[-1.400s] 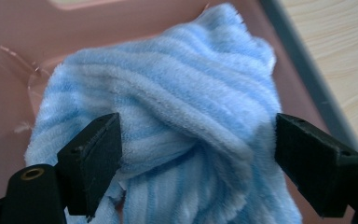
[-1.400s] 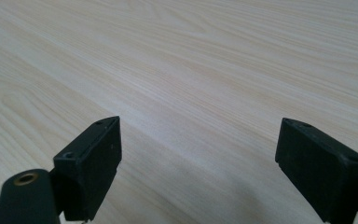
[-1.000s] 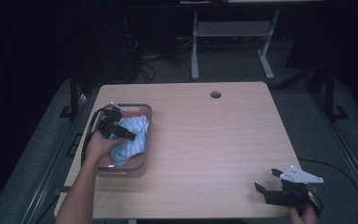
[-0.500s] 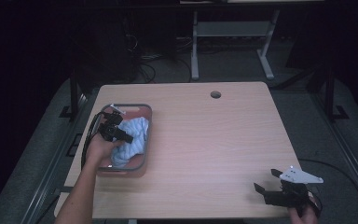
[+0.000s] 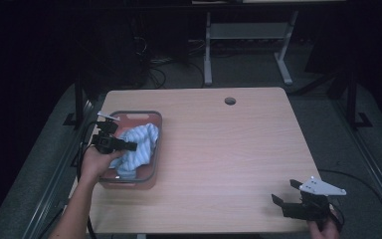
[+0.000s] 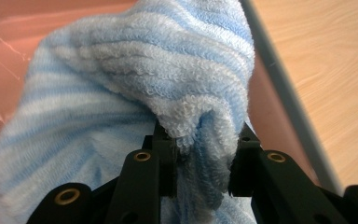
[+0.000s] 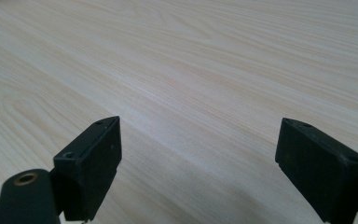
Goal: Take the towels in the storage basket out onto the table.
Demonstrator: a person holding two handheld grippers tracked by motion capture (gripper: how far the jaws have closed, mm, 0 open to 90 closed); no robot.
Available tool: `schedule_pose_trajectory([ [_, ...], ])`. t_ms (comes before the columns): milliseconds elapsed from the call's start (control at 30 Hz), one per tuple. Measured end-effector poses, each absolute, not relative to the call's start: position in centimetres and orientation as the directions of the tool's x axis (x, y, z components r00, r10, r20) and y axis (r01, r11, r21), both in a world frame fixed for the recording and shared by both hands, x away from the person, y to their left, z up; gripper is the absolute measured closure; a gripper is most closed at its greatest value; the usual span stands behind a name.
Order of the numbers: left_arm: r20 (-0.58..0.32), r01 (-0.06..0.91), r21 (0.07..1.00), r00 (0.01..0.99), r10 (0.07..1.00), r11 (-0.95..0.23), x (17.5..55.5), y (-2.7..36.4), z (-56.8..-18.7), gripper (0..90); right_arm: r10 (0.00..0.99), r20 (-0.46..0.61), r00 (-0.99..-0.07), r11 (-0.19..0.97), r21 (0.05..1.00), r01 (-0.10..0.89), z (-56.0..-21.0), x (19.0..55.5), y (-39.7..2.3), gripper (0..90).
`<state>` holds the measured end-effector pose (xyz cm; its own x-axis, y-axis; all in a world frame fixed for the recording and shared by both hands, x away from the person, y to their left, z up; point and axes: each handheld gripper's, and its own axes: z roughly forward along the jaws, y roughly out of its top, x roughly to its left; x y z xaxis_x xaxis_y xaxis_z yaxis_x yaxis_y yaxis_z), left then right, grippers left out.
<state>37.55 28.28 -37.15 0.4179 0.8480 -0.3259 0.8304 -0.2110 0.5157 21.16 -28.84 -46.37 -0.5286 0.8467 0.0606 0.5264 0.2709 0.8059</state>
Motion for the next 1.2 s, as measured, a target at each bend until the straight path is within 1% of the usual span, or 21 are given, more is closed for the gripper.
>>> schedule_pose_trajectory([
  [200,-0.357,0.810,0.558,0.431,0.828,-0.181,36.7,28.6,-36.0,70.1,0.847,0.057,-0.529,0.270,0.811,0.519,-46.2,21.0,-28.6,13.7],
  [400,-0.378,0.797,0.581,0.444,0.812,-0.165,36.2,28.6,-35.3,70.3,0.851,0.061,-0.521,0.260,0.813,0.521,-46.2,21.2,-28.9,13.8],
  [500,-0.416,0.794,0.593,0.445,0.793,-0.134,36.0,28.8,-34.9,70.4,0.866,0.068,-0.496,0.232,0.823,0.518,-46.0,21.1,-29.6,13.8],
  [600,-0.428,0.786,0.606,0.452,0.783,-0.122,35.9,29.1,-34.4,70.6,0.872,0.066,-0.485,0.223,0.828,0.514,-45.9,21.1,-30.2,13.8],
  [733,-0.434,0.777,0.621,0.449,0.781,-0.102,35.7,29.4,-33.4,70.6,0.881,0.065,-0.468,0.212,0.831,0.515,-45.8,21.0,-30.4,13.7],
  [933,-0.422,0.759,0.644,0.462,0.780,-0.100,35.4,29.6,-31.8,70.9,0.875,0.048,-0.482,0.240,0.822,0.516,-46.0,21.1,-29.9,13.8],
  [1200,-0.403,0.740,0.665,0.471,0.785,-0.102,35.0,29.4,-29.5,70.8,0.875,0.044,-0.481,0.243,0.820,0.518,-46.1,21.1,-29.8,13.7],
])
